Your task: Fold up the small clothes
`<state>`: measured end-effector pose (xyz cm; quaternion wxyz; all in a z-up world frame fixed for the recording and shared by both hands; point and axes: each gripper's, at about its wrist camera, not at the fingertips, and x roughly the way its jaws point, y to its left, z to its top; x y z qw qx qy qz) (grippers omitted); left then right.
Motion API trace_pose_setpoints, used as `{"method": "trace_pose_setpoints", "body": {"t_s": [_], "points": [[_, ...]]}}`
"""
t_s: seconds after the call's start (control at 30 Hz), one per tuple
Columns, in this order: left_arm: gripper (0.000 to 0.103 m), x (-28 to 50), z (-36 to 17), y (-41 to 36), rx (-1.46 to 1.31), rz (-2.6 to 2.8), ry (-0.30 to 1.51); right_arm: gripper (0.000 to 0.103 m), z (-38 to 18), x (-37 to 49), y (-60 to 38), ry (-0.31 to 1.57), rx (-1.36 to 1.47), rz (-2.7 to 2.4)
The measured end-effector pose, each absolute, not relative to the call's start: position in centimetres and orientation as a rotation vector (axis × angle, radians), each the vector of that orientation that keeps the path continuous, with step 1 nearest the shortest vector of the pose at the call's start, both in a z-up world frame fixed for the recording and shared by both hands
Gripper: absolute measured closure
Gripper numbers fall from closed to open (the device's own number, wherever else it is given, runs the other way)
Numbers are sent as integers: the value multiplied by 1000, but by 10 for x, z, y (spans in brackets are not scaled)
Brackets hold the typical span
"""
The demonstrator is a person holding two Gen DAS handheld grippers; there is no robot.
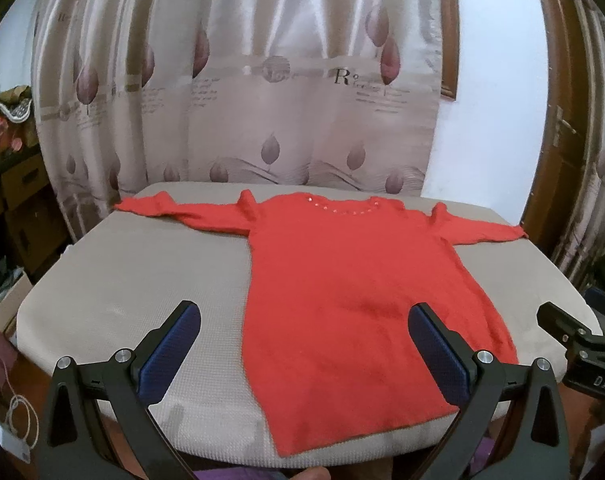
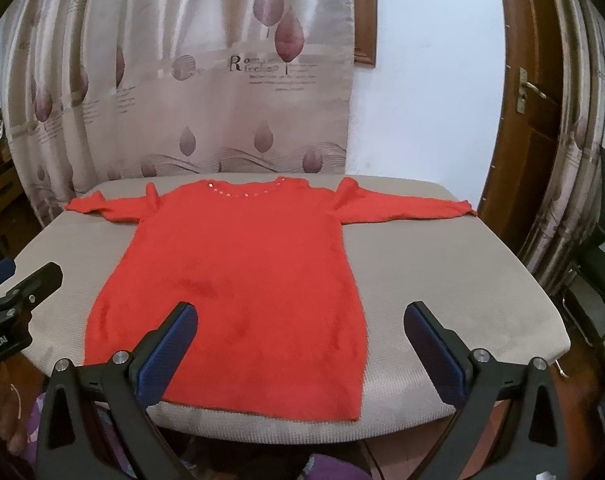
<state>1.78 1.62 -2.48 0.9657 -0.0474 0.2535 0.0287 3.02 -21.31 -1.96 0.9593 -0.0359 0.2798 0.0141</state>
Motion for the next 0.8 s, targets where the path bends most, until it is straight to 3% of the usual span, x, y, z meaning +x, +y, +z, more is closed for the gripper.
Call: {"method": "trace_pose_setpoints", "body": {"t_s": [0.8], "points": [[0, 120, -25, 20, -24, 71, 581, 0, -12, 136, -196, 637, -125, 2]]}}
